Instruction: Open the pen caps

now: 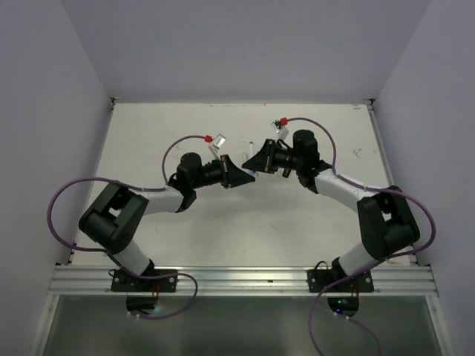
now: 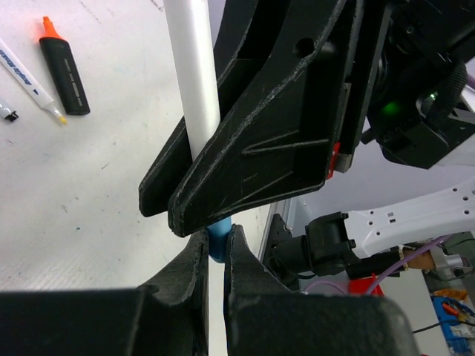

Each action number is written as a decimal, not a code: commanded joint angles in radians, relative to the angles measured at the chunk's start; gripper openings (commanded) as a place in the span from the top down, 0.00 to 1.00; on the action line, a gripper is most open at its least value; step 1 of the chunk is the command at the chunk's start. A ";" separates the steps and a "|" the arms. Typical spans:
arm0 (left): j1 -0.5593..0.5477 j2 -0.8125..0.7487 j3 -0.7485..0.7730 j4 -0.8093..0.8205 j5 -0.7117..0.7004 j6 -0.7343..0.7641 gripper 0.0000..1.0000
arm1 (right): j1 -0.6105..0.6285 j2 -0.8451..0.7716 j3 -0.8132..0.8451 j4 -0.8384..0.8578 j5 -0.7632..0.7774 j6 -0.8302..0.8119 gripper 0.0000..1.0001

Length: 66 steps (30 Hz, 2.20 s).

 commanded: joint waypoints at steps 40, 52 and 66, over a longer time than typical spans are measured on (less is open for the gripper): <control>-0.034 -0.551 -0.260 -0.198 -0.069 0.231 1.00 | 0.056 0.124 0.331 -0.031 0.290 -0.123 1.00; -0.032 -0.589 -0.181 -0.440 -0.155 0.369 0.90 | 0.055 0.117 0.310 0.075 0.018 -0.025 1.00; -0.031 -0.590 -0.150 -0.460 -0.245 0.356 0.51 | 0.079 0.094 0.234 0.129 -0.017 -0.008 1.00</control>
